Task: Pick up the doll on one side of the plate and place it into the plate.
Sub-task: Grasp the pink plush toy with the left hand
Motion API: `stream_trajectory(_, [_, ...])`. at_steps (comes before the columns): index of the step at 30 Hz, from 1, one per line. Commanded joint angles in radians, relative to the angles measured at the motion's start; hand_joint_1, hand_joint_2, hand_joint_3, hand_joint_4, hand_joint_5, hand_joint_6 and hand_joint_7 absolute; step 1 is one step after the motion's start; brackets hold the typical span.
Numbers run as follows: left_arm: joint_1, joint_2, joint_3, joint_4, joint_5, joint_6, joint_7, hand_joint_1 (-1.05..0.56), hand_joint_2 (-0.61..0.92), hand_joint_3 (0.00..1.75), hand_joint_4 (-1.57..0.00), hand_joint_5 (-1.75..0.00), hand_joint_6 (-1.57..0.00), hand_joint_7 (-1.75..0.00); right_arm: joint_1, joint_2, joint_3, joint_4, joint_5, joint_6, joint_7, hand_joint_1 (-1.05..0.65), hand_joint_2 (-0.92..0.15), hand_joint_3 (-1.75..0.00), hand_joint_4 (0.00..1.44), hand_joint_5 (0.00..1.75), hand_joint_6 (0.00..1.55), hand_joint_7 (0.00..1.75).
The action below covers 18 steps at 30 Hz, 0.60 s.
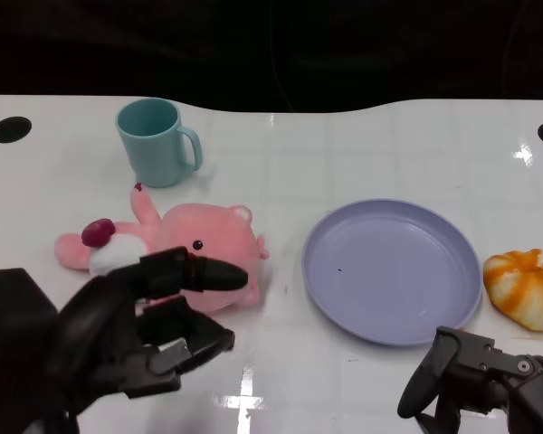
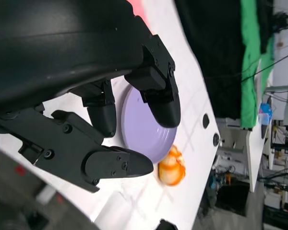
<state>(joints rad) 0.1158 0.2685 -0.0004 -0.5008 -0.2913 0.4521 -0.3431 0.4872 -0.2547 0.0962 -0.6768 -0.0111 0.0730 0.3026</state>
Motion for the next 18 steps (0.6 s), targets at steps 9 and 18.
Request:
stream_trajectory(9, [-0.103,0.161,-0.031,0.021,0.308,-0.191,0.014,-0.51,0.92,0.05,-0.19,-0.89,-0.41,-0.28,-0.005,-0.012,-0.012,0.012,0.003,-0.010,0.001,-0.18,-0.63,-0.91,0.63,1.67,0.56,1.38])
stream_trajectory(18, [-0.190,0.270,-0.067,0.064,0.605,-0.267,0.011,-0.59,0.92,0.07,-0.06,-0.70,-0.34,-0.12,-0.002,-0.012,-0.014,0.008,0.007,-0.005,0.001,-0.19,-0.64,-0.89,0.63,1.66,0.56,1.37])
